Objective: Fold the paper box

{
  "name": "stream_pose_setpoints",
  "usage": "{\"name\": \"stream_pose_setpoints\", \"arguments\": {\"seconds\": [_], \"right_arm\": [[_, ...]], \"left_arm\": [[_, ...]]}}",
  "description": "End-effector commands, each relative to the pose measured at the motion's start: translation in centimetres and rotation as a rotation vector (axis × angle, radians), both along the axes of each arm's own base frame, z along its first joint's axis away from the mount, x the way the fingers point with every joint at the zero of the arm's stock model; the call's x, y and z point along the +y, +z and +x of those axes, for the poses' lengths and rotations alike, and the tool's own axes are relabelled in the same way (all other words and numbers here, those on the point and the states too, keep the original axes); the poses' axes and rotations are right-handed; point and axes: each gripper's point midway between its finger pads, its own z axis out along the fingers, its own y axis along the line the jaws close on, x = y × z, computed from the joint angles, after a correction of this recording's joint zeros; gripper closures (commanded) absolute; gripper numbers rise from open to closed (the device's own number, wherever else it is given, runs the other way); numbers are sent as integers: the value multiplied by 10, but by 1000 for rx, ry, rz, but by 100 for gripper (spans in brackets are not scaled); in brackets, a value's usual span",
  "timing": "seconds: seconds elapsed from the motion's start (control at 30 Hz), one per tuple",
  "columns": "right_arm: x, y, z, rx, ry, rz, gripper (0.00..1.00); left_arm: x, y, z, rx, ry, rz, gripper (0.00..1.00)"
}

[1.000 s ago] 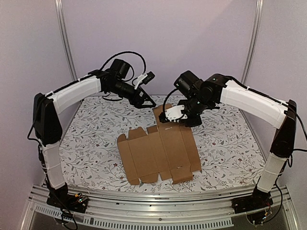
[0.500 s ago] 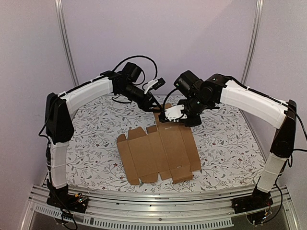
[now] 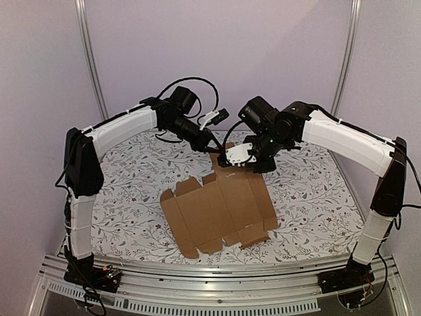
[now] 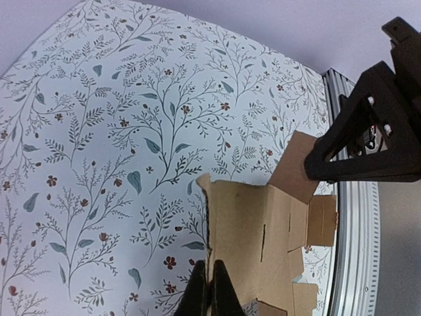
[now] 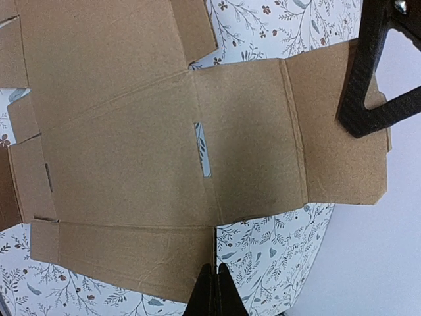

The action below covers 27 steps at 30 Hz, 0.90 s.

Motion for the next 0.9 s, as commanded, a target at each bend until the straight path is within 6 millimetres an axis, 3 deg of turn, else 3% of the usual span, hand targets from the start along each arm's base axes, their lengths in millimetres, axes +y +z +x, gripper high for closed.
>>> {"name": "stream_pose_setpoints", "arguments": {"seconds": [0.0, 0.07, 0.17, 0.27, 0.37, 0.63, 0.77, 0.8, 0.87], "right_arm": [[-1, 14, 0, -39, -13, 31, 100], [-1, 15, 3, -51, -28, 30, 100], [-2, 18, 10, -76, -59, 40, 90], [-7, 27, 20, -88, -123, 88, 71], [-21, 40, 31, -100, -202, 139, 59], [-59, 70, 39, -58, -393, 355, 43], [-72, 84, 39, -12, -482, 502, 36], [-71, 85, 38, 22, -495, 551, 8], [-74, 89, 38, 51, -532, 633, 1]], "left_arm": [[-4, -10, -3, 20, -13, 21, 100], [-3, -7, -4, 15, -12, 19, 100], [-1, -4, -4, 4, -11, 20, 100], [3, -4, -3, -15, 5, 35, 100], [8, -3, -3, -29, 26, 37, 100], [32, 14, 8, -108, 174, -49, 100], [43, 26, 3, -118, 232, -132, 100], [45, 29, 0, -119, 243, -147, 100], [50, 30, -5, -115, 267, -169, 100]]}}
